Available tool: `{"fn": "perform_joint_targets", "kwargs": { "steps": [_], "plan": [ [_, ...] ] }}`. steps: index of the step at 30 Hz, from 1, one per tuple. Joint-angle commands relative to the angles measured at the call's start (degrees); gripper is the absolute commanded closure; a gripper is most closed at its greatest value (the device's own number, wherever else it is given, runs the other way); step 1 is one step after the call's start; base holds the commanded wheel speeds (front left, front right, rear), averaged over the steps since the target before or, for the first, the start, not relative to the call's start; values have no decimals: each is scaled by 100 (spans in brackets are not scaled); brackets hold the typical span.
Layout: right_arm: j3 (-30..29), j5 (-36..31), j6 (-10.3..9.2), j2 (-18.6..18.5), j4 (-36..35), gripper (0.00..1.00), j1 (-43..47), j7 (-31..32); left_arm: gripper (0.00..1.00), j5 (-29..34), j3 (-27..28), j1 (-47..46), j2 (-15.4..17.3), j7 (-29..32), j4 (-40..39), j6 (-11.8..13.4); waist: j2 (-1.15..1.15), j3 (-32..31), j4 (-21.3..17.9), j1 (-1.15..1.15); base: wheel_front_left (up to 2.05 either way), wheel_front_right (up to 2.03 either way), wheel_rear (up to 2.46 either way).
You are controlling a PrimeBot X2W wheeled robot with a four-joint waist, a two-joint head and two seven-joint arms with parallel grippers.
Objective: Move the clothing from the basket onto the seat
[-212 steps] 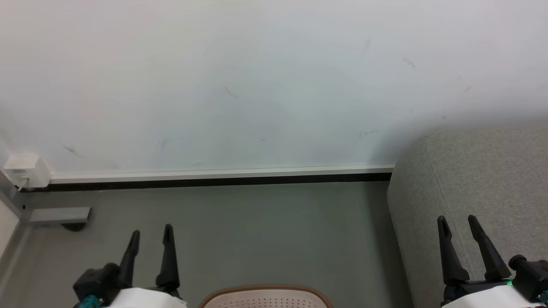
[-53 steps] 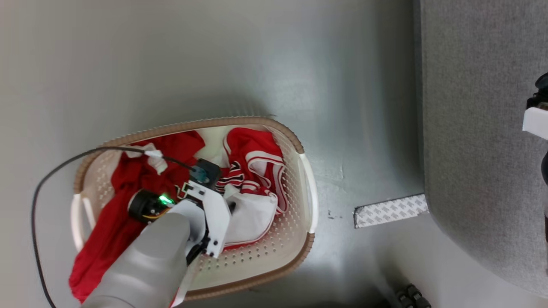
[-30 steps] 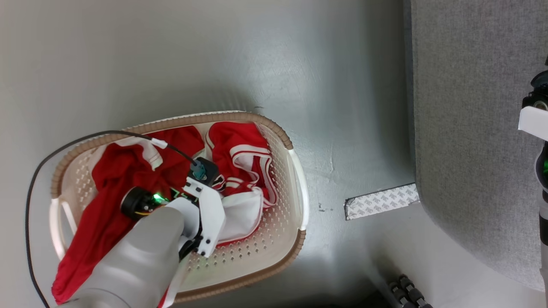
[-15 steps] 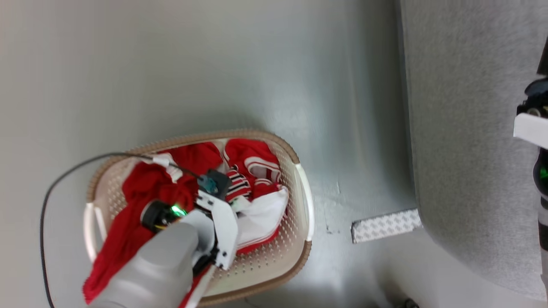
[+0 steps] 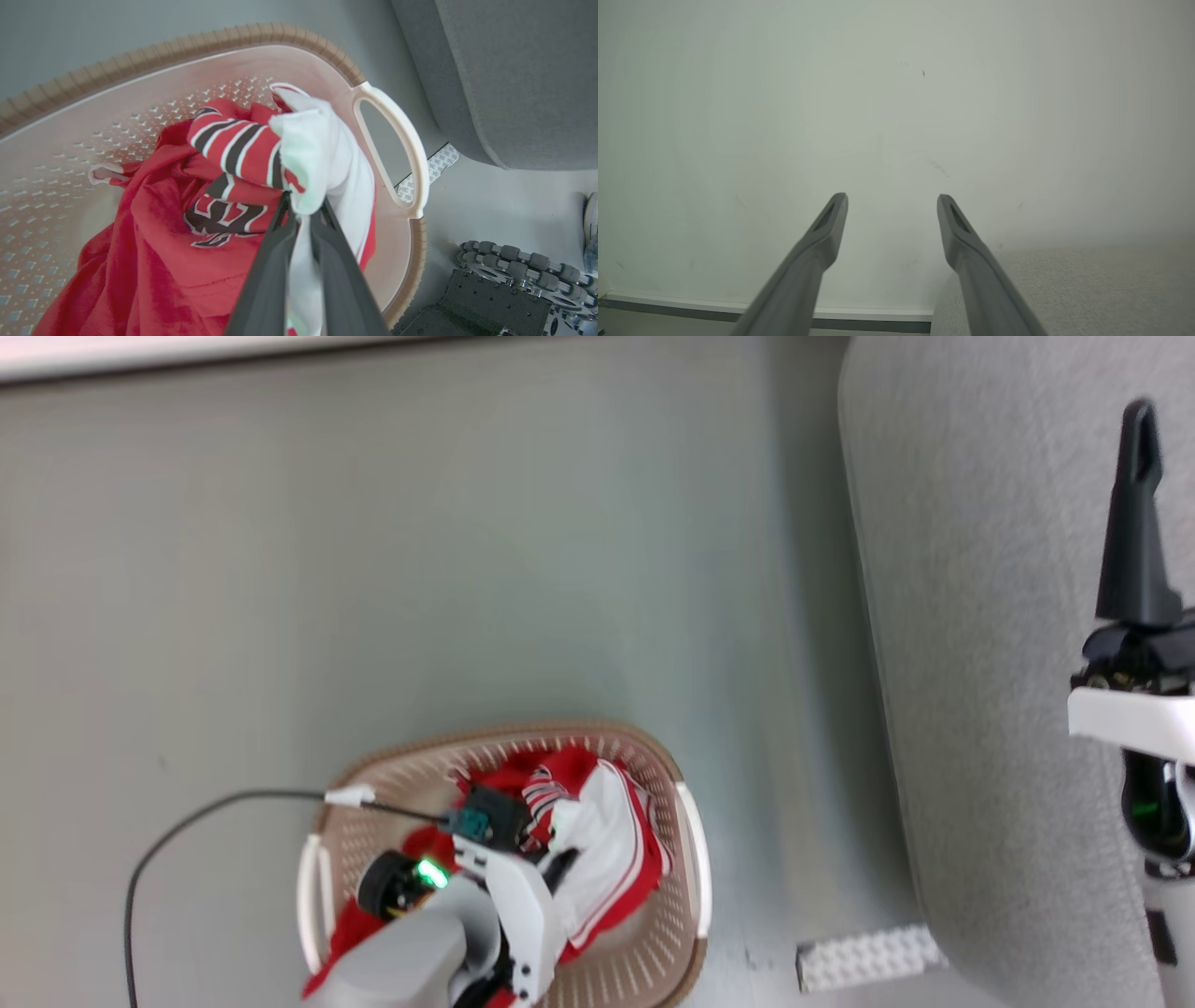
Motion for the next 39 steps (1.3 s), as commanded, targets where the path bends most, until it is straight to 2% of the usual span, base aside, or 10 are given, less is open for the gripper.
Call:
{"fn": "perform_joint_targets", "kwargs": {
  "steps": [1, 14, 24, 34, 39],
  "plan": [
    [2, 34, -12, -45, 76, 0, 162, 4, 100, -94, -34, 159, 38, -124, -80, 10, 0, -631, 194, 1, 0, 0, 0],
    [-1, 119, -12, -63, 404, 0, 976, 4, 100, -218, -5, 709, 217, -603, -696, 10, 0, -2032, 371, 1, 0, 0, 0],
    [-35, 190, -12, 4, 522, 0, 1586, 4, 100, 670, 1332, 1367, 486, -594, -1699, 36, 0, -2849, 546, 1, 0, 0, 0],
    [20, 239, -12, 82, 565, 0, 1990, 4, 100, 1593, 2599, 2044, 625, -594, -3033, 153, 0, -3144, 682, 1, 0, 0, 0],
    [70, 258, -12, 111, 610, 0, 2150, 5, 100, 1947, 3004, 2264, 667, -595, -3627, 185, 0, -3351, 705, 1, 0, 0, 0]
  ]
}}
